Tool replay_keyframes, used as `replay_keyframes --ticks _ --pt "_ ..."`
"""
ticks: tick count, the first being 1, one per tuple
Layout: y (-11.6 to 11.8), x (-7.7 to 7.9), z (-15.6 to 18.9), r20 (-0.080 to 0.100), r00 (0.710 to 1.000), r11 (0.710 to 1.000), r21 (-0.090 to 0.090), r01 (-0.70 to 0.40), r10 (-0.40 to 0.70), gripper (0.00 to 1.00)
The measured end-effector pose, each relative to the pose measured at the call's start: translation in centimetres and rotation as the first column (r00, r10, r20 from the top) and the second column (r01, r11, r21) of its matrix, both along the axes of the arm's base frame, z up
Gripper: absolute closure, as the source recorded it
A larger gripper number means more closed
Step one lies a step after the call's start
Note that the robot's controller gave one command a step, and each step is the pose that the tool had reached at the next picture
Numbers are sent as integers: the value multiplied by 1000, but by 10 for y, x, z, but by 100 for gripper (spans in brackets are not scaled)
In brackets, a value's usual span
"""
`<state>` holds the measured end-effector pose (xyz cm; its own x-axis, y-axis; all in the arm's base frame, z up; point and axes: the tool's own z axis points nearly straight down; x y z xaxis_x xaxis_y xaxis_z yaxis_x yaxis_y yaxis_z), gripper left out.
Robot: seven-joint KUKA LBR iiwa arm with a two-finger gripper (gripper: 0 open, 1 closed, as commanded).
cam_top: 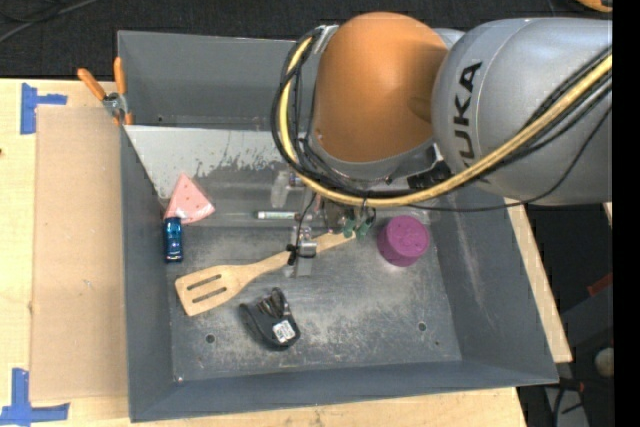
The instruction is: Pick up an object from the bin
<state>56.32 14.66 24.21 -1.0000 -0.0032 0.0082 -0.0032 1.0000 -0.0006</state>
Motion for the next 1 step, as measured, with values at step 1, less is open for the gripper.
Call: replay_keyframes --ticks 1 --pt "-1 2 4 8 1000 1000 1 4 -4 0"
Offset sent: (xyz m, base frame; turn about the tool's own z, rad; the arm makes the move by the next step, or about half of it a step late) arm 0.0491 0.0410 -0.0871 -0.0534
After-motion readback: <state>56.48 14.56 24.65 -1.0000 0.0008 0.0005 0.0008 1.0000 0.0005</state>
